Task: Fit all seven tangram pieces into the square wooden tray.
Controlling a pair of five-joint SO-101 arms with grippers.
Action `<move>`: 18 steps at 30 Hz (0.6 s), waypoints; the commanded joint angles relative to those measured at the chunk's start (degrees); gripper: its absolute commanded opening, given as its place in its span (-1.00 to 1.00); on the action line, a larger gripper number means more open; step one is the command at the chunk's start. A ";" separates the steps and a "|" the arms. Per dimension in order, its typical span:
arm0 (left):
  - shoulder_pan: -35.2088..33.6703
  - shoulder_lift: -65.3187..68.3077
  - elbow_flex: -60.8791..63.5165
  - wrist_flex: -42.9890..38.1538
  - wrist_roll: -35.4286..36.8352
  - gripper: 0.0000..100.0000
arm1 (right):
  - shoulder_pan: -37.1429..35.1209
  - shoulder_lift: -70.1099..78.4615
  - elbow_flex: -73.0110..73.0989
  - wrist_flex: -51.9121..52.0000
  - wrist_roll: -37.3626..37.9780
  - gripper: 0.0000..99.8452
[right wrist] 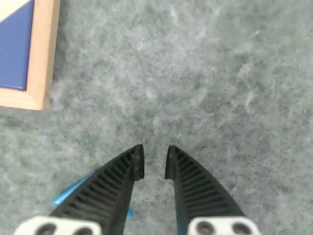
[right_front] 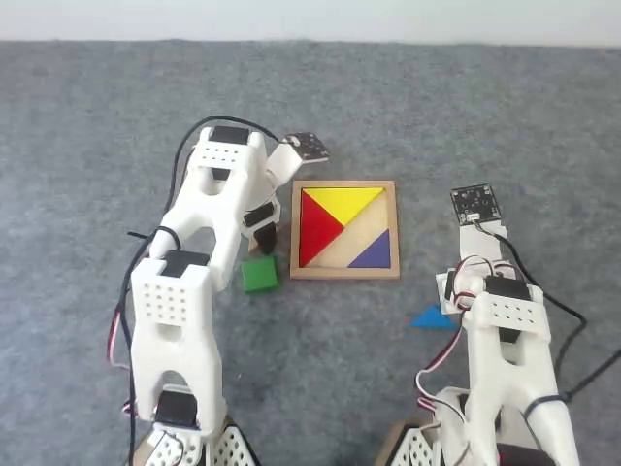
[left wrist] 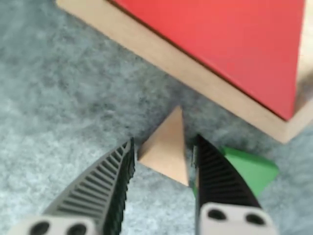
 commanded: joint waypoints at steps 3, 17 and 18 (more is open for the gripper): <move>0.26 -0.44 -1.98 0.62 -0.88 -0.65 | 0.57 -2.07 -0.09 -1.19 -0.53 -0.83; 0.35 -3.43 -2.24 2.29 0.97 -0.73 | 0.57 -2.07 -0.09 -1.19 -0.53 -0.83; 0.35 -4.57 -2.07 2.73 0.97 -0.73 | 0.57 -2.07 -0.09 -1.19 -0.53 -0.83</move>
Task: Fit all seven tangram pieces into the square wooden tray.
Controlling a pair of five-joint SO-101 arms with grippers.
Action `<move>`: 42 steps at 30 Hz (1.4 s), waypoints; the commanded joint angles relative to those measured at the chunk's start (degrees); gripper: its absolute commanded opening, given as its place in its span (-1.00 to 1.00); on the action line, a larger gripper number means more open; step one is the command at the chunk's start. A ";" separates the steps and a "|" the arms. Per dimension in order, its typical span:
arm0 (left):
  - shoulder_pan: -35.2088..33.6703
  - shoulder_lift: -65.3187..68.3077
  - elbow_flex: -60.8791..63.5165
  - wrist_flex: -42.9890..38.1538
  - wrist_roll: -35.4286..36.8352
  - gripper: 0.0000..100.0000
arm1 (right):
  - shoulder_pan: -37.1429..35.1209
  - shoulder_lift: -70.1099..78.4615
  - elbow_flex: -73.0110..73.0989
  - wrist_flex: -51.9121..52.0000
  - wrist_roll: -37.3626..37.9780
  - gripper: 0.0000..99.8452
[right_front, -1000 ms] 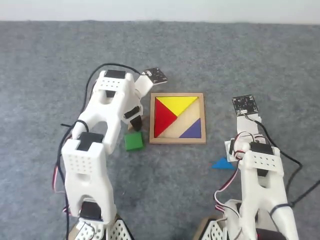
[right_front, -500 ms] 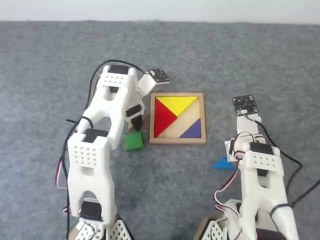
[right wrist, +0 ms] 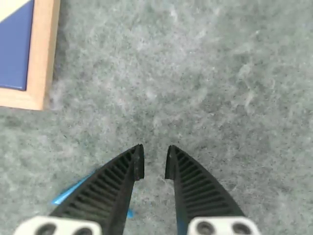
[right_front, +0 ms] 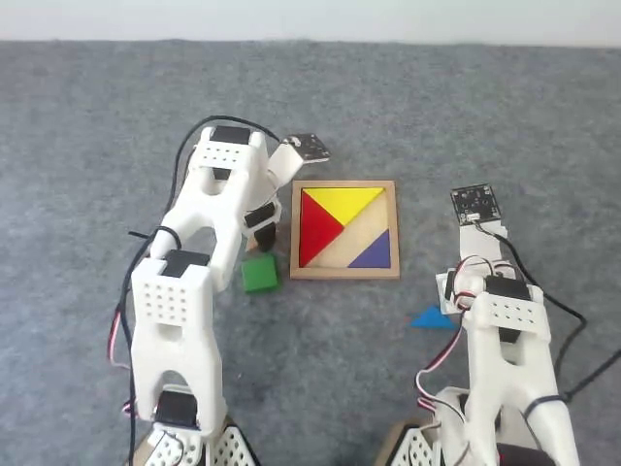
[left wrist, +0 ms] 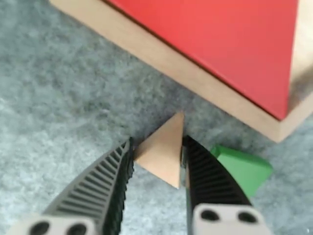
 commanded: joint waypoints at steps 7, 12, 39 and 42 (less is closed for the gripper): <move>0.18 -14.77 3.65 2.02 0.26 -0.73 | 0.57 -2.07 -0.09 -1.19 -0.53 -0.83; 1.41 -22.42 8.57 2.02 0.35 -0.73 | 0.66 -2.15 -0.09 -1.19 -0.53 -0.83; 24.09 -21.36 20.70 -15.82 0.09 -0.65 | 5.93 -2.24 -0.18 -0.84 -1.05 -0.84; 23.82 -21.45 20.70 -15.82 0.09 -0.57 | 5.85 -2.24 -0.18 -0.84 -1.05 -0.84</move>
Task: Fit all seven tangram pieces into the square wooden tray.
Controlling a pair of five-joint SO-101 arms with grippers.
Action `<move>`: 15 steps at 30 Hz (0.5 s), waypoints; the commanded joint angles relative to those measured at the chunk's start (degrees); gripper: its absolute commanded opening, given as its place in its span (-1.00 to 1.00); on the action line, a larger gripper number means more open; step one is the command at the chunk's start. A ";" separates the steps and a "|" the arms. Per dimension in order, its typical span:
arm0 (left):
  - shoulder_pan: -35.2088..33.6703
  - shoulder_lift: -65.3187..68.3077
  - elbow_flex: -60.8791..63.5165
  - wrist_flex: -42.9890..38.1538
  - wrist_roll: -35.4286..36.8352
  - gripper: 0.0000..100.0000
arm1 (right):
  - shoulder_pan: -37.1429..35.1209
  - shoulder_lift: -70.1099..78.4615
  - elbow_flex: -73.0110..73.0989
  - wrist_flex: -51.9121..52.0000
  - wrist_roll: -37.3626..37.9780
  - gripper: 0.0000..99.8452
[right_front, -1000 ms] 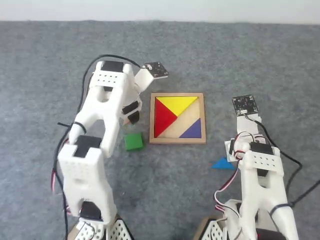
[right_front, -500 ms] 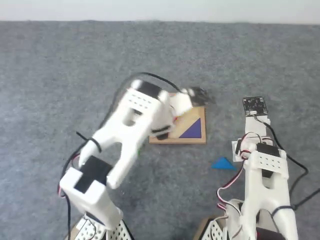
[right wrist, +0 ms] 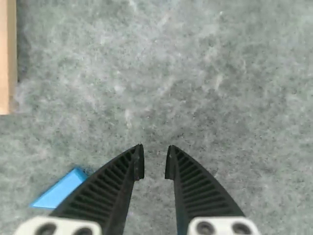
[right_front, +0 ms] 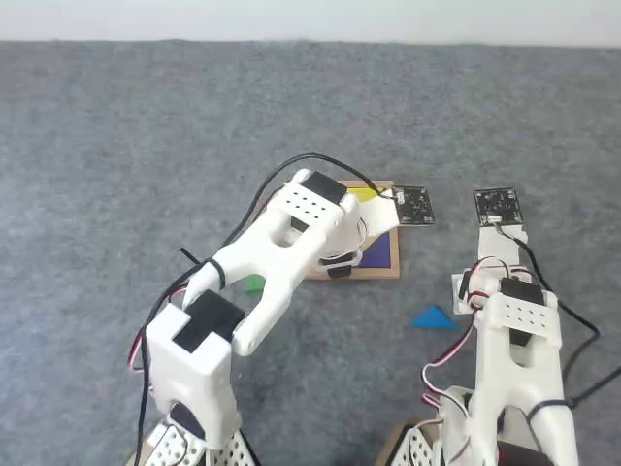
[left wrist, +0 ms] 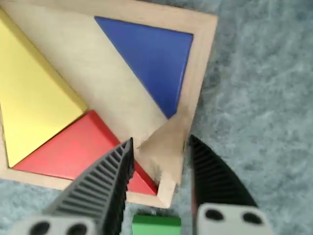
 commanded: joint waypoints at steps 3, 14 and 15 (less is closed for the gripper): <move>-0.79 -0.79 -2.95 -0.97 0.00 -0.57 | 0.31 -2.24 -0.18 -0.92 -0.62 -0.84; -2.73 -8.18 -14.55 15.21 10.02 -0.57 | 0.13 -1.98 0.09 -3.47 -0.70 -0.84; -3.60 -10.64 -14.37 15.12 13.19 -0.57 | 0.13 -1.98 0.09 -3.56 -0.70 -0.84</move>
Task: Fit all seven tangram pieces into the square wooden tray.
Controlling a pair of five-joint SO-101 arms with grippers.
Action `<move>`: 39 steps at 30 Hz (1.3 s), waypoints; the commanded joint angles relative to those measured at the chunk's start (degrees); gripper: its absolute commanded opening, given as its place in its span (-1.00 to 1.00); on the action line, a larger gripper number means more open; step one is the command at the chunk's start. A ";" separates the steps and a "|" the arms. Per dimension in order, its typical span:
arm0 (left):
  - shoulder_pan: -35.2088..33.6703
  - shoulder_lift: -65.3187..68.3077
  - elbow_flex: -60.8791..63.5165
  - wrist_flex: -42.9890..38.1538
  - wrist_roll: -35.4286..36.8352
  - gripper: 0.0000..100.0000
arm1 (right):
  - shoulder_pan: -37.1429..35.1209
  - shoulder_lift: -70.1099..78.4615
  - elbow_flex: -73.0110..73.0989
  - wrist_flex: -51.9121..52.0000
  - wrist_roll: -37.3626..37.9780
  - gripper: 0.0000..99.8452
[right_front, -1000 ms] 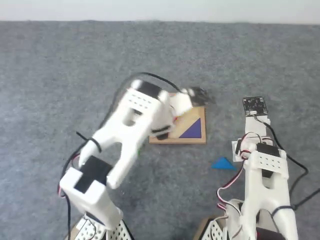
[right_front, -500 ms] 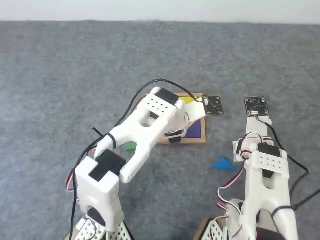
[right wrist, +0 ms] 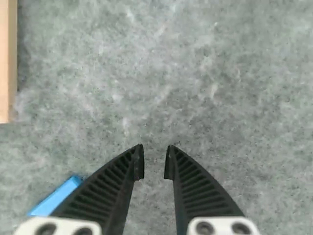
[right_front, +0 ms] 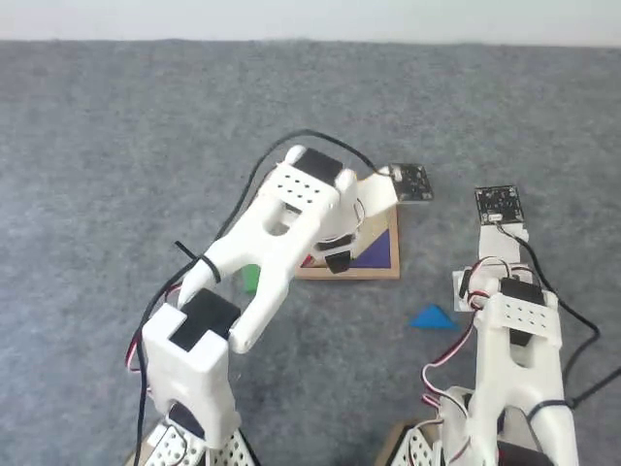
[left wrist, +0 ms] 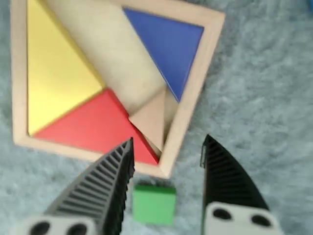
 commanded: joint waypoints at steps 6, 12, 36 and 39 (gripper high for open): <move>-13.01 -20.66 6.11 -0.44 21.19 -0.70 | 0.13 -1.98 0.09 -1.10 -0.70 -0.84; -22.33 -26.55 25.80 -5.80 25.67 -0.86 | 0.04 -1.80 0.18 -0.84 -0.70 -0.84; -25.93 -48.97 48.57 -22.07 33.93 -0.89 | 0.31 -2.33 1.93 0.13 -0.53 -0.84; -21.27 -48.79 44.18 -22.68 34.64 -0.98 | 0.31 -2.33 1.93 0.13 -0.53 -0.84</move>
